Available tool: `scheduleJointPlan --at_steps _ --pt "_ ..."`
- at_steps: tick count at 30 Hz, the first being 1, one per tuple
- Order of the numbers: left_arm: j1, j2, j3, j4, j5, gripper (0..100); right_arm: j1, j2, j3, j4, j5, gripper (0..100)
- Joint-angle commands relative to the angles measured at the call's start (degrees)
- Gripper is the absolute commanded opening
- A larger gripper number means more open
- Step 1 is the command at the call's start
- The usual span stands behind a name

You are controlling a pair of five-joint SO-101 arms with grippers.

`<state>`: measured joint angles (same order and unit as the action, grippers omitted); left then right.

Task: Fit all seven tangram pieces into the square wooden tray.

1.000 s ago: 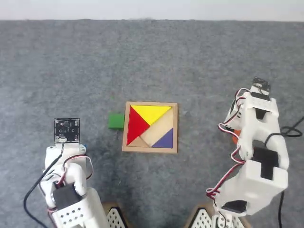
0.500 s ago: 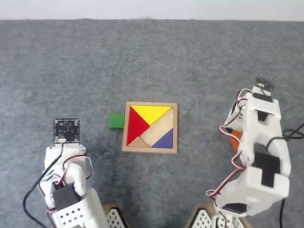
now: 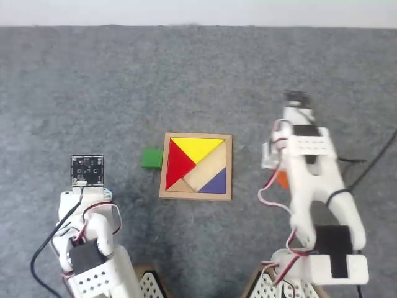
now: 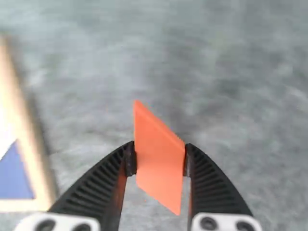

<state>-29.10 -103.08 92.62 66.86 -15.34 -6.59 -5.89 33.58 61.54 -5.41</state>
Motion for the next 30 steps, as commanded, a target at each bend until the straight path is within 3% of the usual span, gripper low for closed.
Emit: scheduleJointPlan --at_steps 1,14,21,30 --pt "0.00 -1.05 -0.66 0.62 0.18 2 -6.81 -2.95 -2.29 -1.27 2.64 10.2" --pt "0.00 -1.05 -0.04 0.35 -2.46 2 -24.31 -2.42 -2.46 -12.35 2.90 10.4" --pt "0.00 -1.05 -0.04 0.35 -2.55 2 -25.36 4.97 -2.73 -17.10 7.74 10.6" --pt "0.00 -1.05 0.04 0.35 -2.55 2 -24.84 11.82 -8.79 -17.63 3.87 10.2"
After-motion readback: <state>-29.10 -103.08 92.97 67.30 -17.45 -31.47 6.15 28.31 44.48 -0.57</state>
